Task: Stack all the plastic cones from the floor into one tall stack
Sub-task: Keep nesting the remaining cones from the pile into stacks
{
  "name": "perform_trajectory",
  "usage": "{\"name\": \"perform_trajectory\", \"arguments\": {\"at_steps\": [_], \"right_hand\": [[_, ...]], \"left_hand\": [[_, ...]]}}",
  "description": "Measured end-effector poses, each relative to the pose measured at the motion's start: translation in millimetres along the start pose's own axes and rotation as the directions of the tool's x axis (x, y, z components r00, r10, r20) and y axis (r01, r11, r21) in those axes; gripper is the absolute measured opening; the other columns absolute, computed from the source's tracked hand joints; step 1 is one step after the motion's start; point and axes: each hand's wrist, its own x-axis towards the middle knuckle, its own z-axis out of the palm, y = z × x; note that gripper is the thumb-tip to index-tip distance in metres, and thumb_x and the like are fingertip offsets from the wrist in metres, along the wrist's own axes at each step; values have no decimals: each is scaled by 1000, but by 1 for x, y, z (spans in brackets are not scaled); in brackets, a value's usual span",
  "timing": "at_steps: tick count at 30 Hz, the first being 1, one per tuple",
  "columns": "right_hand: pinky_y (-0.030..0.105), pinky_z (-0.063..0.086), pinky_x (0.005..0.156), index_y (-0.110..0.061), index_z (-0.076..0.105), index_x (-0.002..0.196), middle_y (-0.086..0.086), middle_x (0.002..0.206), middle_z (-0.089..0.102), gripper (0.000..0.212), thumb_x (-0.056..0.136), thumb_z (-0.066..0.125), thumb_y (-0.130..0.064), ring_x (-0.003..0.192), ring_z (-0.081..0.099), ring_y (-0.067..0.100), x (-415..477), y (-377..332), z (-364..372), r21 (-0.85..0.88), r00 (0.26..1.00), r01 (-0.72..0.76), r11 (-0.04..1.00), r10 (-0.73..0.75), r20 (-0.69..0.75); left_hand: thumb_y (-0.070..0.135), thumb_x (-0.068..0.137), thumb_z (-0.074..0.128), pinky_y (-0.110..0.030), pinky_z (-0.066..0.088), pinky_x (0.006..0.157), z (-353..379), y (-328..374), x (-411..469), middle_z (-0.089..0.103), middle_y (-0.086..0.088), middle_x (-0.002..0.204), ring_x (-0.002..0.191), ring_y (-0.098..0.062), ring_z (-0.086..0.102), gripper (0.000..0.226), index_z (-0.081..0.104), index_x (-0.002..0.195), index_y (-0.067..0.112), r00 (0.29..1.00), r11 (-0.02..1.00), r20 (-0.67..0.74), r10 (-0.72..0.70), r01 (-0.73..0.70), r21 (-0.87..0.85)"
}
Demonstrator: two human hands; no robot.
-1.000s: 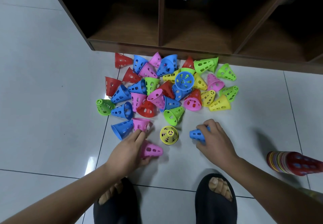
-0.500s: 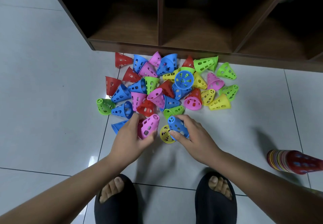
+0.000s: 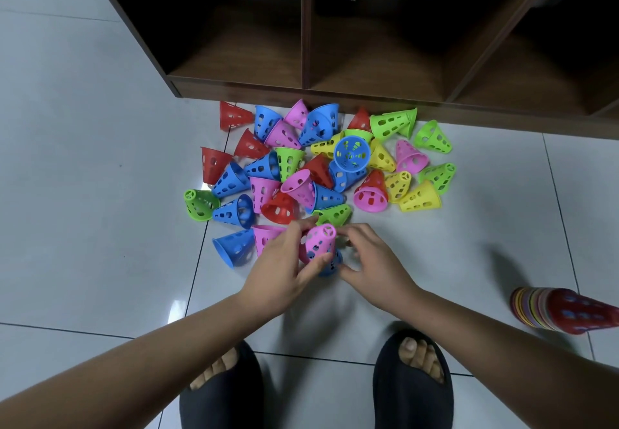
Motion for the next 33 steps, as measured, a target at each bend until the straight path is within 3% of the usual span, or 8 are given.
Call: {"name": "perform_trajectory", "arguments": {"at_steps": [5, 8, 11, 16, 22, 25, 28, 33], "right_hand": [[41, 52, 98, -27, 57, 132, -10, 128, 48, 49, 89, 61, -5, 120, 56, 14, 3, 8, -8, -95, 997, -22, 995, 15, -78], [40, 52, 100, -27, 55, 139, -8, 133, 47, 52, 93, 59, -5, 125, 53, 16, 12, 5, -12, -119, 996, 2, 993, -13, -91], [38, 46, 110, -25, 55, 147, -8, 142, 46, 54, 96, 57, -6, 135, 47, 17, 26, 2, -15, -172, 995, 62, 983, -75, -69], [43, 43, 112, -38, 43, 157, -11, 158, 39, 57, 103, 48, -21, 134, 42, 25, 46, 2, -17, -349, 994, 104, 931, -86, 67], [43, 48, 109, -44, 41, 155, -10, 154, 39, 48, 108, 49, -36, 142, 43, 20, 46, 13, -17, -370, 989, 80, 926, -28, 143], [42, 53, 99, -35, 52, 144, -8, 148, 42, 36, 108, 51, -34, 133, 52, 20, 42, 17, -19, -352, 996, 42, 935, -13, 85], [45, 52, 94, -25, 59, 113, -5, 135, 46, 15, 108, 51, -36, 119, 57, 25, 35, 27, -21, -345, 1000, -9, 939, 17, 20], [41, 49, 87, -22, 53, 90, -7, 115, 47, 25, 106, 56, -41, 99, 57, 18, 18, 37, -25, -311, 995, -87, 946, 70, -66]], "left_hand": [[67, 96, 66, -32, 44, 112, 1, -17, -6, 52, 12, 155, 135, -11, 55, 65, 45, 147, 32, 998, 994, 57, -8, 2, 110], [60, 96, 70, -39, 47, 103, -6, -28, -9, 55, 14, 143, 124, -13, 56, 53, 54, 137, 30, 999, 973, -12, 52, -48, 227], [44, 92, 77, -43, 44, 97, -17, -42, -8, 56, 10, 141, 128, -22, 53, 41, 61, 126, 27, 991, 921, -82, 106, -67, 384], [35, 82, 83, -45, 47, 97, -25, -60, -7, 57, 0, 145, 132, -30, 53, 61, 60, 137, 21, 997, 871, -69, 42, -3, 491], [25, 76, 87, -45, 50, 102, -20, -65, -13, 58, 0, 144, 129, -29, 54, 71, 60, 142, 20, 999, 890, 9, 54, -52, 453], [24, 76, 86, -45, 51, 99, -16, -63, -17, 57, 4, 147, 130, -27, 54, 70, 62, 142, 22, 997, 897, 40, 69, -80, 434], [24, 76, 86, -44, 49, 96, -11, -62, -24, 57, 13, 147, 129, -22, 53, 71, 61, 142, 28, 998, 915, 46, 51, -65, 398], [14, 79, 84, -40, 50, 105, -5, -65, -38, 60, 6, 143, 126, -23, 57, 62, 64, 137, 21, 991, 958, 66, 116, -129, 256]]}}
